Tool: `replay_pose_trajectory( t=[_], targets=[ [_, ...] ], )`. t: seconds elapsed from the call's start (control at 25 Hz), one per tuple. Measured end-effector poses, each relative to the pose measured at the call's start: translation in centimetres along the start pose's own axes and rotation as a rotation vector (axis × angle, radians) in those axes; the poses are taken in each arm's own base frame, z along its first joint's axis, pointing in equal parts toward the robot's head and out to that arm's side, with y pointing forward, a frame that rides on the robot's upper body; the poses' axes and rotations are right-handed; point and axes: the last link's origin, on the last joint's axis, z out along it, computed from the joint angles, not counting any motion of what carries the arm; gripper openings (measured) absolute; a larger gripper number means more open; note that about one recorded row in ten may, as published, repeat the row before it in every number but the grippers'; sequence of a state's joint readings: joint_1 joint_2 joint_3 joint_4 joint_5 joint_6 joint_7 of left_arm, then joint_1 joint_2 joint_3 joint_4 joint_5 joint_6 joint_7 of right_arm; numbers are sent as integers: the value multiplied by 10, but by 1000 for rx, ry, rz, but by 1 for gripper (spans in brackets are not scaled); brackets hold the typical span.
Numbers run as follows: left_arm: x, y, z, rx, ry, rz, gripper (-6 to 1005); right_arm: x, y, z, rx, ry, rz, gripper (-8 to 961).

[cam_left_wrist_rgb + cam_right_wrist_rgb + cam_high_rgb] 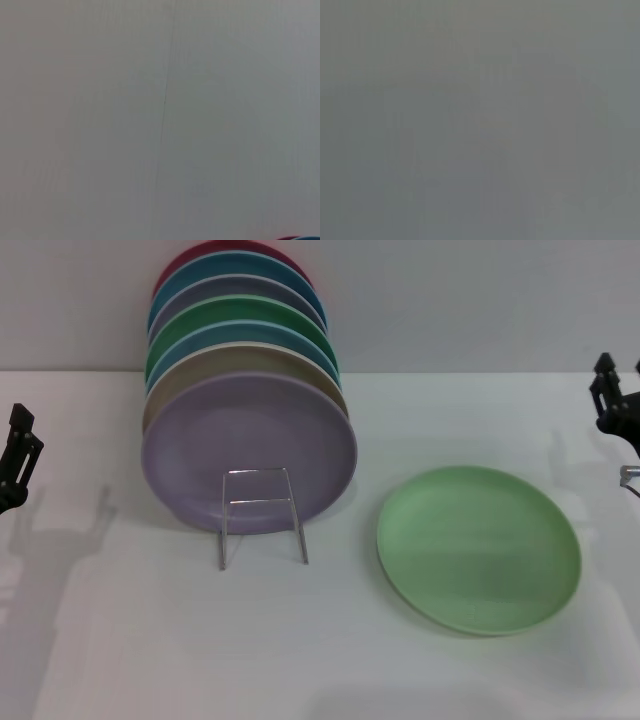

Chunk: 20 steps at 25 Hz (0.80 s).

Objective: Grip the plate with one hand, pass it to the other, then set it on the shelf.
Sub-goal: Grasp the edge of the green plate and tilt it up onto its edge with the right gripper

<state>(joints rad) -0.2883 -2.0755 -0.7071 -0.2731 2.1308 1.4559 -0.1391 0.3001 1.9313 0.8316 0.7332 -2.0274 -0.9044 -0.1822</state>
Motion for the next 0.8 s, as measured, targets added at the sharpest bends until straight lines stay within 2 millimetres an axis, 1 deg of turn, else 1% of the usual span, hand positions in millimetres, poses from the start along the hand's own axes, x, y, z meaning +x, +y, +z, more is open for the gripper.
replay_pose_trajectory(
  t=[0.12,0.24,0.28,0.36,0.44,0.48,0.52,0.6,0.64,0.68,0.72,0.8],
  targets=[
    [0,0,0,0,-3,0,833,-5,2,6,-11,45,14,470],
    [-1,0,1,-1,-7,2,833,-14,3,14,-22,135,11,469],
    [-1,0,2,-2,-8,4,833,-19,4,19,-35,199,8,468],
    [-1,0,2,-2,-9,6,833,-23,3,21,-39,228,9,468],
    [-1,0,3,-1,-9,7,833,-33,3,25,-54,284,12,467],
    [-1,0,3,-1,-8,7,833,-41,3,27,-68,343,9,468],
    [-1,0,3,-1,-8,7,833,-41,3,27,-68,343,9,468],
    [-1,0,4,-2,-7,7,833,-51,1,28,-77,395,1,469],
    [-1,0,4,0,-7,7,833,-55,1,27,-89,437,-4,469],
    [0,-1,5,5,-4,6,833,-62,-1,24,-109,515,-5,470],
    [0,-1,5,5,-4,6,833,-62,-1,24,-109,515,-5,470],
    [0,-1,5,8,-2,3,833,-71,-2,21,-136,583,-1,469]
  ],
)
